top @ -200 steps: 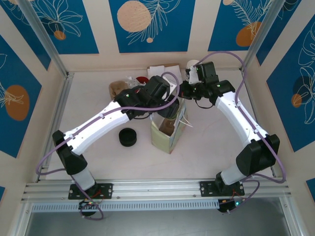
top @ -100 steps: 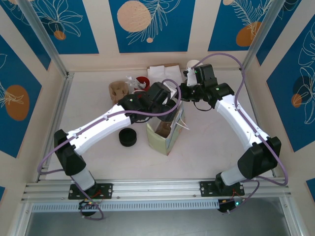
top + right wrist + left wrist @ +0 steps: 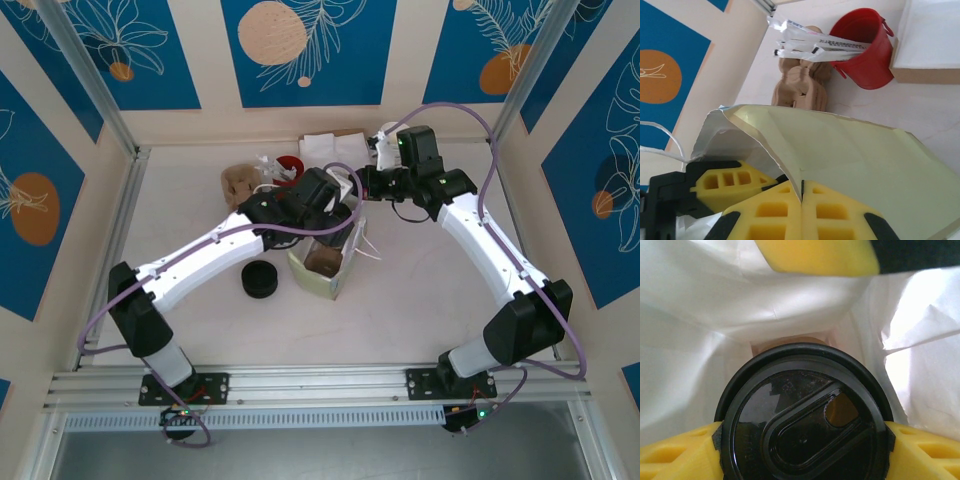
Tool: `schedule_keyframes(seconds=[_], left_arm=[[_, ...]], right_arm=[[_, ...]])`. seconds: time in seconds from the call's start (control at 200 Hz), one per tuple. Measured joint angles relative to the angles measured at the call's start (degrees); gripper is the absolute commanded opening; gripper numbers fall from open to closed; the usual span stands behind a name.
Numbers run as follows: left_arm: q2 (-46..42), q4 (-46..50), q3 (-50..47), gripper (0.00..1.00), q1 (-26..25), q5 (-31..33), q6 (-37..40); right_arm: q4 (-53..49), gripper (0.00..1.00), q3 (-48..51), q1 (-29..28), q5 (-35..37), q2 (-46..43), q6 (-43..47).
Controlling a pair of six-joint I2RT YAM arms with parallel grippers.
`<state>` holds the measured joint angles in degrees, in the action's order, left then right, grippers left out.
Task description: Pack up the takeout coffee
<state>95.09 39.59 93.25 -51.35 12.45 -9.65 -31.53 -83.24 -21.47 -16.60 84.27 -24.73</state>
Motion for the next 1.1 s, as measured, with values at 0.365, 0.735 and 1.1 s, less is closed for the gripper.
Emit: schedule_keyframes(seconds=[0.365, 0.735, 1.1], left_arm=[[-2.29, -6.05, -4.46, 0.74, 0.00, 1.44, 2.69], [-2.49, -10.32, -6.97, 0.74, -0.02, 4.33, 4.22], [-2.47, -10.73, -7.41, 0.74, -0.02, 6.21, 3.48]], right_arm=[[1.60, 0.00, 0.02, -0.33, -4.28, -0.17, 3.32], [2.27, 0.00, 0.02, -0.31, -5.95, -0.17, 3.80], [3.67, 0.00, 0.92, -0.70, -4.07, -0.83, 2.82]])
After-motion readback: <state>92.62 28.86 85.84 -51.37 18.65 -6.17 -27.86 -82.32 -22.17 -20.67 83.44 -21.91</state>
